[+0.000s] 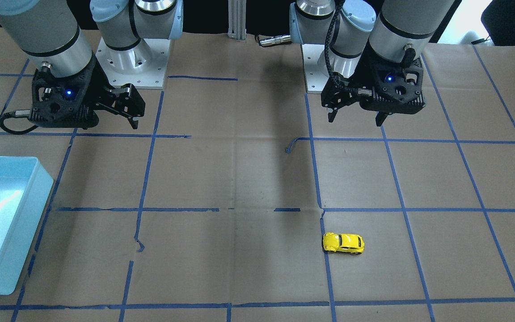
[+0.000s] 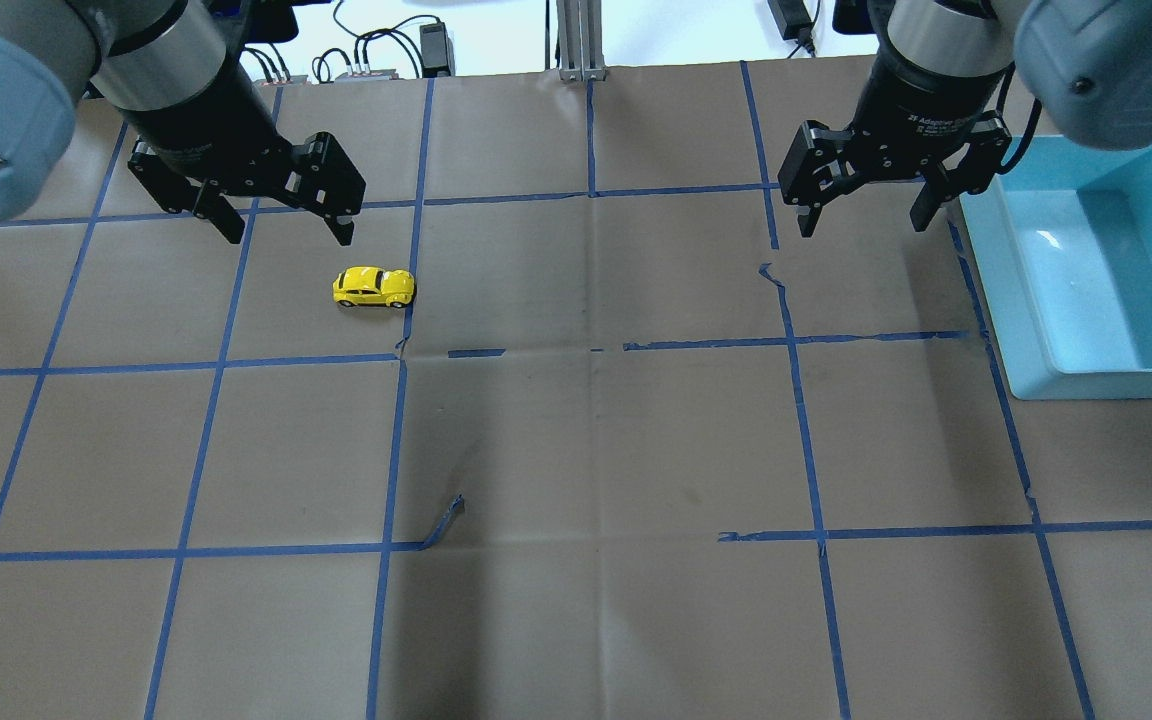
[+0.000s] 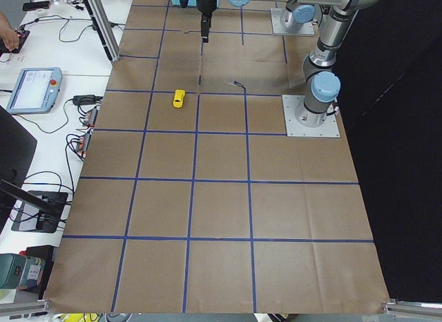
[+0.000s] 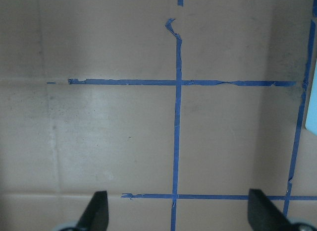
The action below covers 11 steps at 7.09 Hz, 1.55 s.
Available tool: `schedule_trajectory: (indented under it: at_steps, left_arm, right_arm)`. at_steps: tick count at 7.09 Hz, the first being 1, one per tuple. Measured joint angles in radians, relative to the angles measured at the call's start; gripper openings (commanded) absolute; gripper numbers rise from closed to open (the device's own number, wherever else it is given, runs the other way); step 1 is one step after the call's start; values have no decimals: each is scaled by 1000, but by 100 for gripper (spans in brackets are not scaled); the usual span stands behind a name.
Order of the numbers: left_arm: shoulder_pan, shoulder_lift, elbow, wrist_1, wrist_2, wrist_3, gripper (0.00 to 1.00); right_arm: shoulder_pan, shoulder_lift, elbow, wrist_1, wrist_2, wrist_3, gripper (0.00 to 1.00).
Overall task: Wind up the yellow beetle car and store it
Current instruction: 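Lower the left gripper down onto the yellow toy beetle car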
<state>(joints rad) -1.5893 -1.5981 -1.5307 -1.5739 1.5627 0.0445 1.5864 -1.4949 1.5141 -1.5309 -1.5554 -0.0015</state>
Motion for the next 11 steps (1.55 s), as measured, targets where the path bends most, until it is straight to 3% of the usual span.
schedule_trajectory:
  at_steps: [4, 8, 11]
  left_arm:
    - [4, -19, 12, 24, 1, 48, 99]
    - [5, -142, -18, 201, 59, 619, 99]
    - [6, -326, -11, 287, 103, 984, 98]
  right_arm:
    - [0, 1, -6, 0, 0, 2, 100]
    - [0, 1, -5, 0, 0, 3, 100]
    - [5, -1, -7, -1, -2, 17, 100]
